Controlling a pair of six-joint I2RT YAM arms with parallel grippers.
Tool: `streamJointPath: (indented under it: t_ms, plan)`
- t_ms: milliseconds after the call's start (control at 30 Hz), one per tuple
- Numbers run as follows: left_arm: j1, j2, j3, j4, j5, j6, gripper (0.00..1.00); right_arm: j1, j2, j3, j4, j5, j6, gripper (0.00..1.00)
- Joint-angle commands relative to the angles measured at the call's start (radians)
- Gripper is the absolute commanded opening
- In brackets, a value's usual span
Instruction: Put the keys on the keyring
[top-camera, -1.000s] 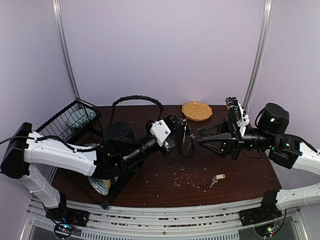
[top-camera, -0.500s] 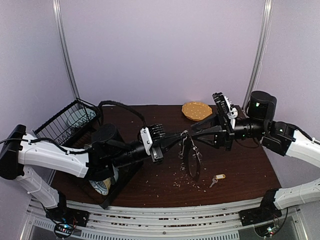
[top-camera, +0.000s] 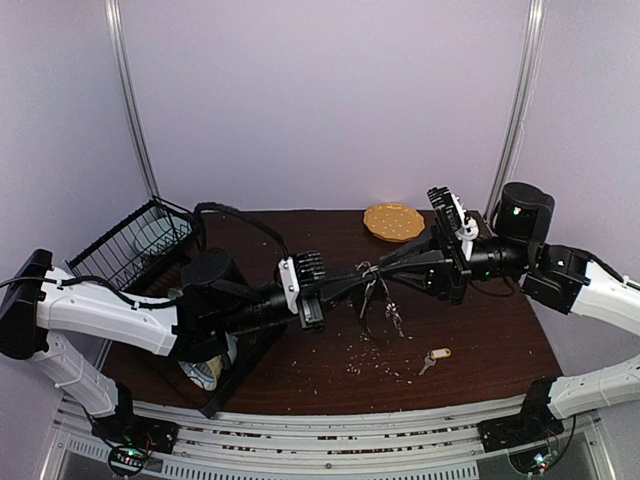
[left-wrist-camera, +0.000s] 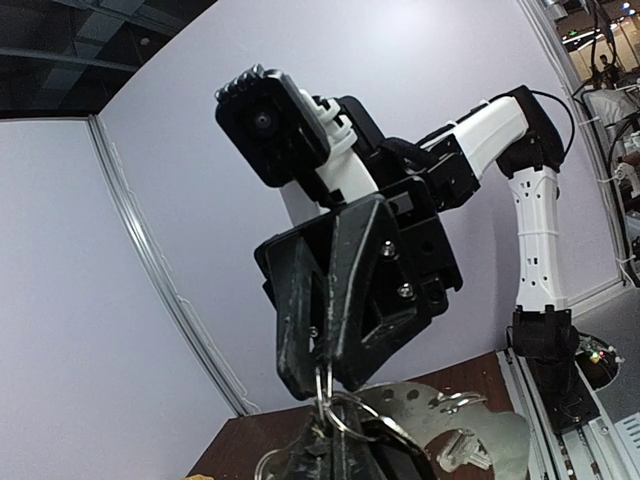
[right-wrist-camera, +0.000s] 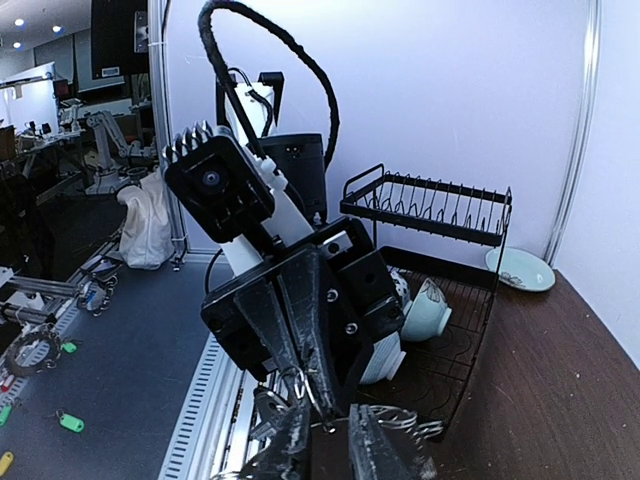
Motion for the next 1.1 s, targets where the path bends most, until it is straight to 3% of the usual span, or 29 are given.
streamJointPath:
  t_ms: [0, 167, 300, 600, 700, 767, 933, 1067]
  plan:
    - [0.006, -0.032, 0.002, 0.064, 0.025, -0.013, 0.0, 0.009, 0.009, -0.008, 0.057, -0.013, 0.022, 0.13]
    - [0.006, -0.028, 0.005, 0.069, 0.022, -0.014, 0.0, 0.013, 0.017, -0.011, 0.048, 0.0, 0.017, 0.12]
    - [0.006, -0.026, 0.009, 0.066, 0.022, -0.014, 0.0, 0.02, 0.017, -0.013, 0.042, -0.005, 0.009, 0.0]
    - [0.007, -0.036, -0.013, 0.053, -0.047, -0.017, 0.0, 0.019, -0.049, -0.05, 0.085, 0.008, 0.017, 0.0]
    - [0.015, -0.043, -0.043, 0.028, -0.109, -0.015, 0.34, 0.015, -0.062, -0.051, 0.077, 0.051, 0.021, 0.0]
    - [0.023, -0.051, -0.065, 0.009, -0.139, -0.028, 0.47, 0.013, -0.058, -0.046, 0.061, 0.067, 0.022, 0.0]
    - [0.041, -0.086, -0.094, -0.087, -0.135, -0.043, 0.57, 0.012, -0.049, -0.037, 0.047, 0.099, 0.022, 0.0]
    - [0.041, -0.109, -0.06, -0.168, -0.088, -0.047, 0.53, 0.013, -0.037, -0.022, 0.015, 0.225, 0.027, 0.0]
